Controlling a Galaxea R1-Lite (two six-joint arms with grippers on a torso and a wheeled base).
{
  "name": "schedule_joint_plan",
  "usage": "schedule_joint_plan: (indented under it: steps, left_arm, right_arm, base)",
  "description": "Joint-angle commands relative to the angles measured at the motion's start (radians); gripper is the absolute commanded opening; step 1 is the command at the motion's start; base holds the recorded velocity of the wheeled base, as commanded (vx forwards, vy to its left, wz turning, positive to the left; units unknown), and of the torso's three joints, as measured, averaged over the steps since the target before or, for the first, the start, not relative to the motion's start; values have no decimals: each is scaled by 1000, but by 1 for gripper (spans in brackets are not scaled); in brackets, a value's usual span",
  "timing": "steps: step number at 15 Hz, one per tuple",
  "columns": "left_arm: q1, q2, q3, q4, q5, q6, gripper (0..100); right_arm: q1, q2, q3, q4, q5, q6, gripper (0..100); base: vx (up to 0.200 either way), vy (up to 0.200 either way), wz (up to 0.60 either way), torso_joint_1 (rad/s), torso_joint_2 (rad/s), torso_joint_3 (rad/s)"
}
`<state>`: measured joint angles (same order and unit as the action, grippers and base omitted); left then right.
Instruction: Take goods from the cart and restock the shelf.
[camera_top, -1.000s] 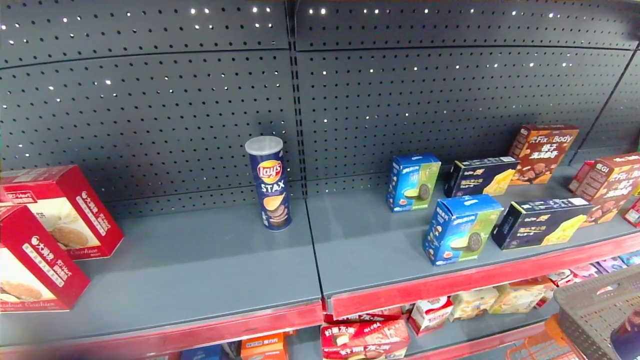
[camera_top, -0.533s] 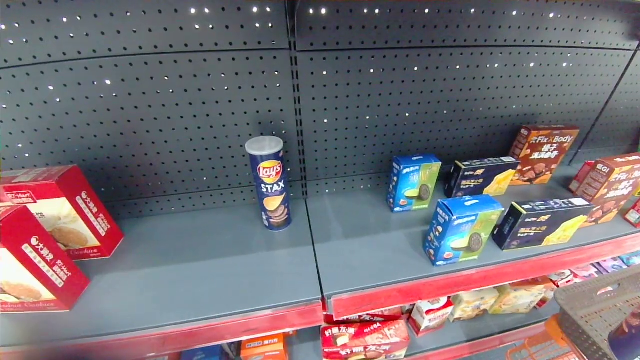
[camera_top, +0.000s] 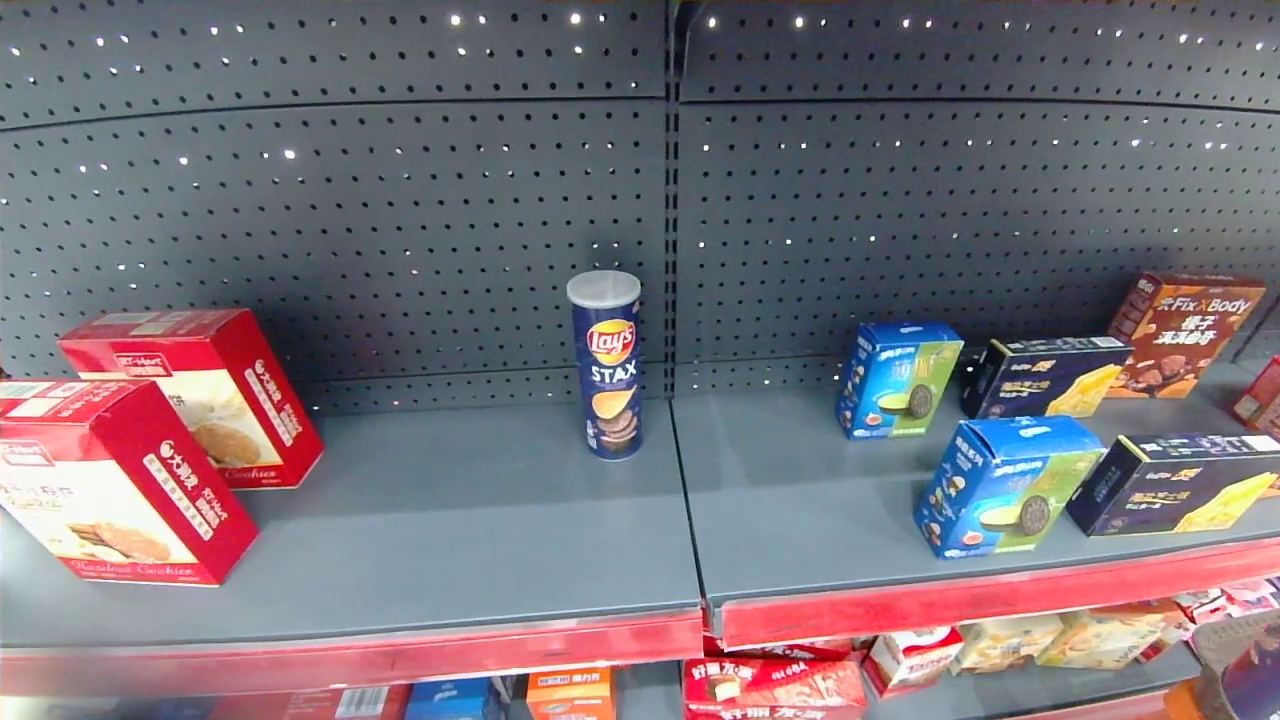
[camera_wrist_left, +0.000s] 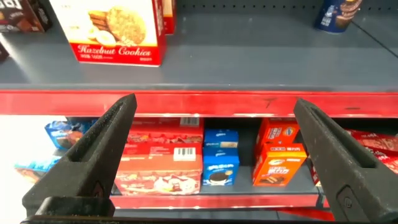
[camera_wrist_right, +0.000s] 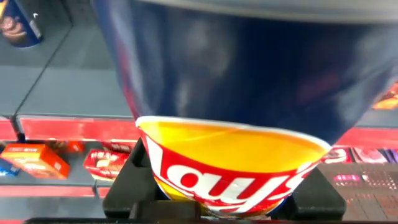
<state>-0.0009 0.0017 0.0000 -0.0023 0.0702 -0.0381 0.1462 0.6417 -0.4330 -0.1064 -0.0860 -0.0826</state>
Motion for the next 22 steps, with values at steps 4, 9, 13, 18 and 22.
schedule_joint_plan:
  steps: [4, 9, 13, 18, 22]
  left_arm:
    - [1, 0, 0, -1, 0, 0, 100]
    - [1, 0, 0, -1, 0, 0, 100]
    - [1, 0, 0, -1, 0, 0, 100]
    - [1, 1, 0, -1, 0, 0, 100]
    - [1, 0, 0, -1, 0, 0, 100]
  right_arm:
    - [30, 113, 30, -164, -1, 38, 0]
    - [131, 216, -49, -148, -118, 33, 0]
    - [179, 234, -87, -145, -205, 43, 0]
    - [181, 250, -109, -144, -202, 49, 0]
    - [168, 251, -136, -151, -209, 40, 0]
  base:
    - [0, 0, 0, 0, 0, 0]
    - [0, 0, 0, 0, 0, 0]
    - [0, 0, 0, 0, 0, 0]
    - [0, 0, 0, 0, 0, 0]
    - [0, 0, 0, 0, 0, 0]
